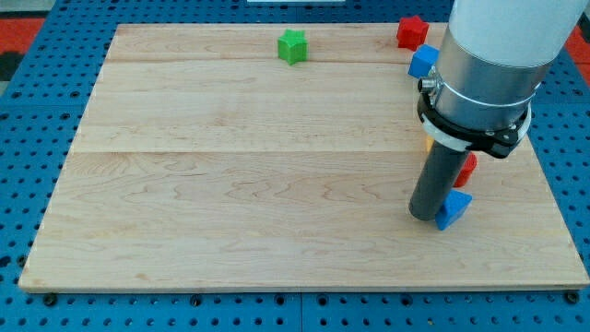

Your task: Place the green star below the blue triangle

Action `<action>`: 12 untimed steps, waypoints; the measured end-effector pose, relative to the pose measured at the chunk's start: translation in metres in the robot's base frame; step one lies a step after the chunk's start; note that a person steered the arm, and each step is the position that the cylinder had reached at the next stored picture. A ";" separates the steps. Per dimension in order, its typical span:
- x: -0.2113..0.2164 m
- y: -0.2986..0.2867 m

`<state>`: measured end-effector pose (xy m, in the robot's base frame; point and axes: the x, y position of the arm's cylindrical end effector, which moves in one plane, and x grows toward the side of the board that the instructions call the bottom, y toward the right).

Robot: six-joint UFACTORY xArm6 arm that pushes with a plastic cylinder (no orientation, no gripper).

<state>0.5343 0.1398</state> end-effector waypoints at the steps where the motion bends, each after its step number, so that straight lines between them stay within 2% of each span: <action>1: 0.001 -0.021; 2: -0.025 -0.147; 3: -0.083 -0.244; 4: -0.165 -0.281; 5: -0.247 -0.254; 6: -0.309 -0.228; 7: -0.317 -0.148; 9: -0.262 -0.136; 10: -0.288 -0.154; 11: -0.306 -0.141; 12: -0.266 -0.119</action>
<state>0.2679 0.0208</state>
